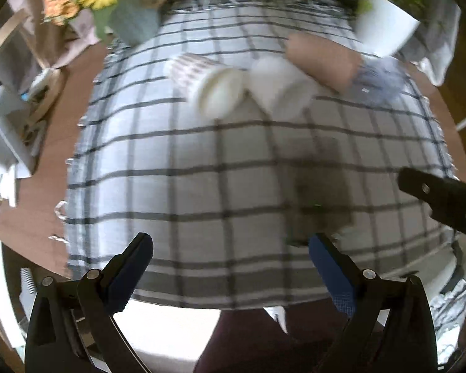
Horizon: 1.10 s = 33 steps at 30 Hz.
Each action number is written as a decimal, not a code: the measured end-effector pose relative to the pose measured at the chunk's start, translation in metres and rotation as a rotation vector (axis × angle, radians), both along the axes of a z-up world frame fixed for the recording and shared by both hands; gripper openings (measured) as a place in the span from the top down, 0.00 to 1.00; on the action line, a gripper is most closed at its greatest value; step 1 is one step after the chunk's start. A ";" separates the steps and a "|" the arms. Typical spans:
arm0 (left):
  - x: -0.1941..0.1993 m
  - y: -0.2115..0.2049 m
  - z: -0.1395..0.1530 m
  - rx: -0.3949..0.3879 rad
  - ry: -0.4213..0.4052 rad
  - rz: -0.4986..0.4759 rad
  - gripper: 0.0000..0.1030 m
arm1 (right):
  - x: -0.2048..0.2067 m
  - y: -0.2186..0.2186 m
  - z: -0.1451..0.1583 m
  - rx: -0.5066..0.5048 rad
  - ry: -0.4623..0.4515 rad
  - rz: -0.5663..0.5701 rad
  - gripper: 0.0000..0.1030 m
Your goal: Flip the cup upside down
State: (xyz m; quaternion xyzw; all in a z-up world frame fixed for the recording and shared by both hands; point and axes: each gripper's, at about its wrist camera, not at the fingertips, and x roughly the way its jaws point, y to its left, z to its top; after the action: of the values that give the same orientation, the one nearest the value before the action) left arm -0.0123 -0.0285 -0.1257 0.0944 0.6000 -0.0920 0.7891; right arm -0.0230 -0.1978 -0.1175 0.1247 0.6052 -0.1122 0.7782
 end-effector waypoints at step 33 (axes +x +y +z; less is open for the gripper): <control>-0.018 -0.069 -0.025 -0.035 0.010 0.012 0.36 | -0.026 -0.078 -0.039 -0.053 0.054 0.017 0.21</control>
State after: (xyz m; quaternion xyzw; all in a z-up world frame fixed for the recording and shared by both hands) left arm -0.0303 -0.0974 -0.1507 0.0768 0.6027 -0.0982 0.7882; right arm -0.0491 -0.2758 -0.1565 0.0956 0.6240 -0.1250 0.7654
